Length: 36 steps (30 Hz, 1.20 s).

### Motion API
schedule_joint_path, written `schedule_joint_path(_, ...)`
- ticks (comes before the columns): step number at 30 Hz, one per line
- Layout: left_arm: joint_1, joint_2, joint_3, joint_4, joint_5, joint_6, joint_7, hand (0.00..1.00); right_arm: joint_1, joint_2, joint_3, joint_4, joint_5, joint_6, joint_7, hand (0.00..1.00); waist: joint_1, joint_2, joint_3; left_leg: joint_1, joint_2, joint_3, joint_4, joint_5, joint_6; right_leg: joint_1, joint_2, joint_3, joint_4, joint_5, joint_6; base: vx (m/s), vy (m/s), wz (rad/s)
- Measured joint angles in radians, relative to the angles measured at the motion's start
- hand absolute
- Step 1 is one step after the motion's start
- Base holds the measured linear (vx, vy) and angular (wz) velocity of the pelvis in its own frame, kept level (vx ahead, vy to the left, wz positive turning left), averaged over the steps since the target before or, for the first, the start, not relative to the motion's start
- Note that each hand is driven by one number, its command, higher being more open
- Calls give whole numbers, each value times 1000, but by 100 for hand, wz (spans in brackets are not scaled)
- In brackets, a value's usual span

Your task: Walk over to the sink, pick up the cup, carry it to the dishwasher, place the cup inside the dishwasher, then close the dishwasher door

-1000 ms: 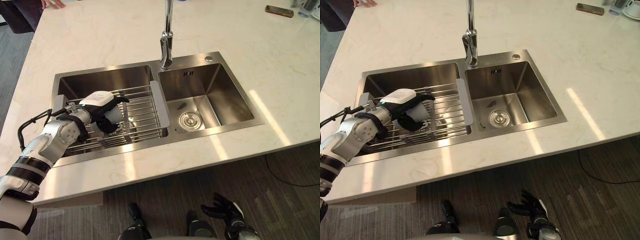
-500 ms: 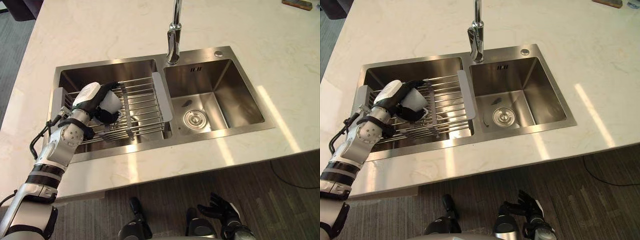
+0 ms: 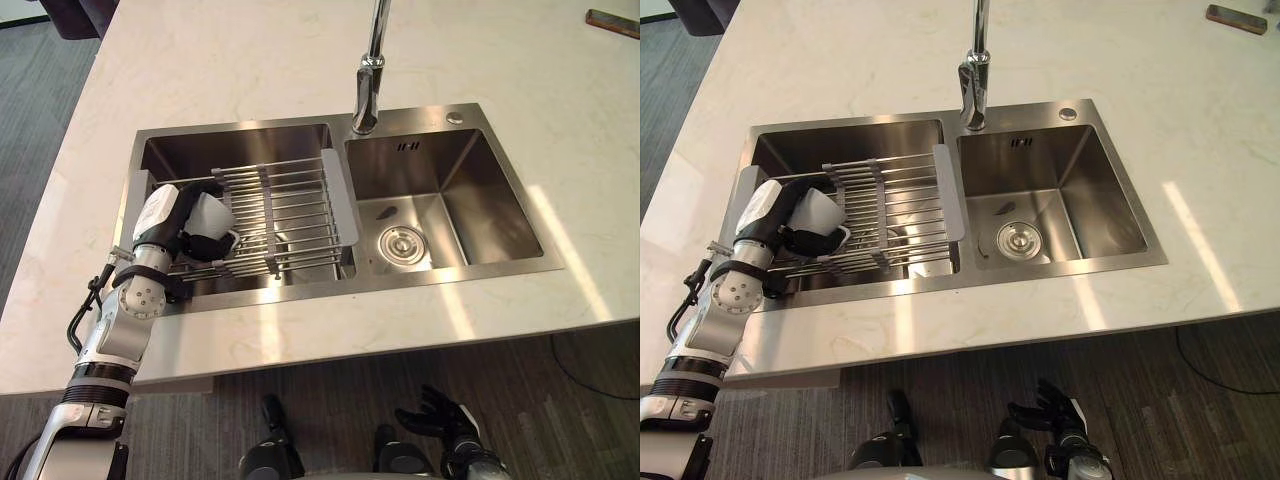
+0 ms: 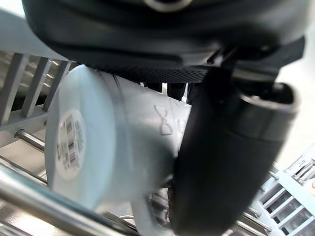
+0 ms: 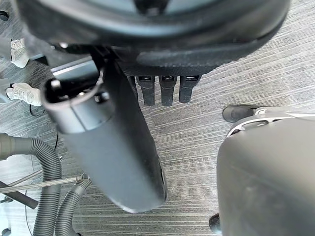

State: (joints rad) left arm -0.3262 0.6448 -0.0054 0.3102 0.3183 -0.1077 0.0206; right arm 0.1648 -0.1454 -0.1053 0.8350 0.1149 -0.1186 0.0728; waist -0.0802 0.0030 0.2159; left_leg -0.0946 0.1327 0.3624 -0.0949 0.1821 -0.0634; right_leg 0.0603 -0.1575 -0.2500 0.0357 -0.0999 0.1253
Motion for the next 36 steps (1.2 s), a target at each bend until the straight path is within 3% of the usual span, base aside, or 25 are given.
schedule_joint_path(9,23,-17,-1,-48,-24,0,-18,30,-7,0,-3,-2,0,0,0,90,3,-1,0,12,-3,-5,0,-5,-3,23,0,-9,-16,0,0,2,-2,2)
schedule_joint_path(16,111,-142,-20,-238,-130,3,-10,30,-8,1,-3,-3,1,1,-1,90,7,-7,-3,12,-7,-20,0,-4,-3,35,-1,-27,-17,0,-1,-6,-4,6)
schedule_joint_path(23,238,-379,-94,-509,-361,-53,4,30,1,2,-4,-2,1,0,1,90,9,-9,-12,22,-5,-21,0,0,2,39,-1,-21,6,-3,-5,-7,0,0)
schedule_joint_path(26,293,-443,-125,-581,-470,-80,3,30,22,3,-4,0,2,0,0,90,9,-8,-35,24,-3,-20,0,3,4,34,-1,-17,18,-6,-11,-45,7,-2)
schedule_joint_path(32,354,-487,-131,-623,-594,-98,0,30,50,14,-3,7,3,0,-6,90,11,-8,-75,28,-2,-22,-1,8,10,32,0,-16,25,-6,-11,-58,10,1)
schedule_joint_path(36,396,-495,-130,-670,-596,-109,1,30,50,21,1,19,3,0,-8,90,18,-12,-79,36,-2,-12,0,10,13,28,-3,-1,34,-2,-6,-38,18,-6)
